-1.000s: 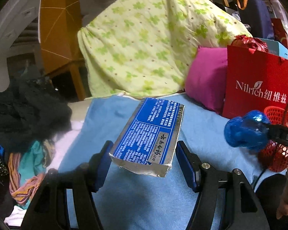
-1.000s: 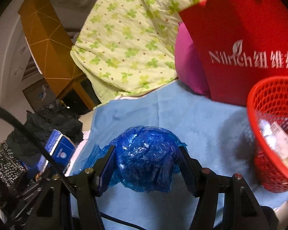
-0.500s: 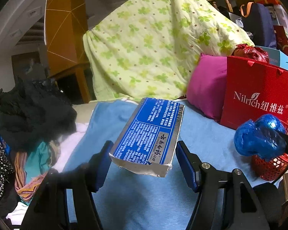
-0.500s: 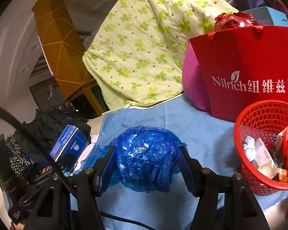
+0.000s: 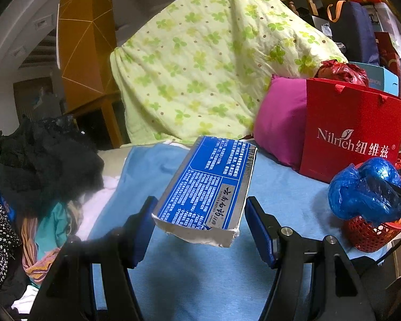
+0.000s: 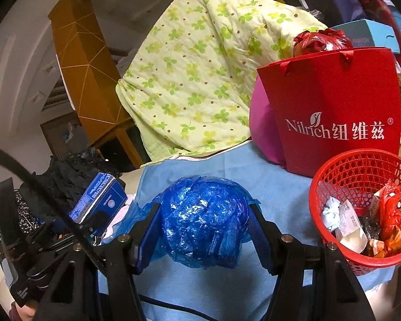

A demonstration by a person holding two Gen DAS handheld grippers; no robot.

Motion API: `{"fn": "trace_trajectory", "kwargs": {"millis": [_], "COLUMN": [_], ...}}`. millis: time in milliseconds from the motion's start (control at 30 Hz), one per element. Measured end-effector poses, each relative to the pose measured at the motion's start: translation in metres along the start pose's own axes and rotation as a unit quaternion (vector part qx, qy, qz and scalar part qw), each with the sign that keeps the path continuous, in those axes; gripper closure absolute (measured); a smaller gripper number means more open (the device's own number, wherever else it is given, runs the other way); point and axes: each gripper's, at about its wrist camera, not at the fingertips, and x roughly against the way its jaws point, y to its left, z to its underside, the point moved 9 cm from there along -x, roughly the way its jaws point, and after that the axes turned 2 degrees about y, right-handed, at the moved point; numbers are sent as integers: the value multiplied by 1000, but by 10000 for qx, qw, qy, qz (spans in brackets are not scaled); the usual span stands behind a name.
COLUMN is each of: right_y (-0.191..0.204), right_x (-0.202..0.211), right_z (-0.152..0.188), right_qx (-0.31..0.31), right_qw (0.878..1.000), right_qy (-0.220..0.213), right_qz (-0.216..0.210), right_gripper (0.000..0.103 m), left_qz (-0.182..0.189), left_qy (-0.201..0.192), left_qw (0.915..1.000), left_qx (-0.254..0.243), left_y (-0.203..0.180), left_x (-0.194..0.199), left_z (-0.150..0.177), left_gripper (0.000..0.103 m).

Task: Collect trash
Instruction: 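Carry the medicine box with the left tool while the right tool carries the blue bag toward the basket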

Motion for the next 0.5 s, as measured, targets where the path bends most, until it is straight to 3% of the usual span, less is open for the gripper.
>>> {"fn": "trace_trajectory", "kwargs": {"millis": [500], "right_y": [-8], "right_x": [18], "right_z": [-2], "right_qx": [-38], "right_qw": [9998], "right_qy": [-183], "right_qz": [58], "right_gripper": [37], "left_qz": [91], "left_qy": [26], "left_qw": [9998], "left_qx": [-161], "left_y": [-18], "left_x": [4], "left_z": [1], "left_gripper": [35]}}
